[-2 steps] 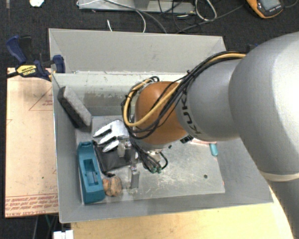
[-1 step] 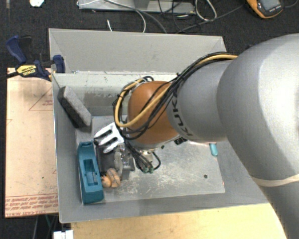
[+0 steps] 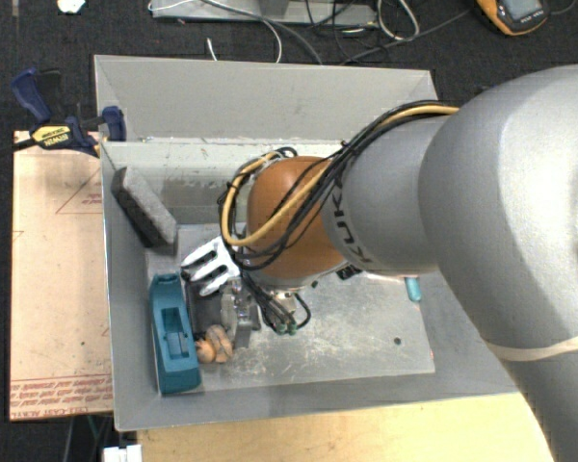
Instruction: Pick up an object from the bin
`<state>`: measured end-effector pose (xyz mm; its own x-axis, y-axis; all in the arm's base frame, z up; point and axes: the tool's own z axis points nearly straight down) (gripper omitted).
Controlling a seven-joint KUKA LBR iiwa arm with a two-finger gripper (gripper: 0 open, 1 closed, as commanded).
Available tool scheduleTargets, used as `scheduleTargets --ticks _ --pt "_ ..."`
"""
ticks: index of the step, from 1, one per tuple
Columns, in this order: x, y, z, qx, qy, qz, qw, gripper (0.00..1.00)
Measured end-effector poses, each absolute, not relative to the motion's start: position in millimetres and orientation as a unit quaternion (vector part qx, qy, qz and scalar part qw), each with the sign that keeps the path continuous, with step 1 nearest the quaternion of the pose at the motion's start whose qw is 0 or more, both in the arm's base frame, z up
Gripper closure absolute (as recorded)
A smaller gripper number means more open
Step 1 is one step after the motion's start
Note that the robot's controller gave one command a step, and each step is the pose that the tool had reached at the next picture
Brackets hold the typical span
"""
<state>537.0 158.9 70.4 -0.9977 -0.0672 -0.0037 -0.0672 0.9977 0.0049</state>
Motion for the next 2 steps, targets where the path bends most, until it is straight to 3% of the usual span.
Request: scheduleTargets --ticks 1,2 --pt "539.5 164.4 81.4 -0.045 0.999 0.001 0.002 1.00" --pt "534.0 126.2 87.8 -0.038 0.999 0.003 0.001 1.00"
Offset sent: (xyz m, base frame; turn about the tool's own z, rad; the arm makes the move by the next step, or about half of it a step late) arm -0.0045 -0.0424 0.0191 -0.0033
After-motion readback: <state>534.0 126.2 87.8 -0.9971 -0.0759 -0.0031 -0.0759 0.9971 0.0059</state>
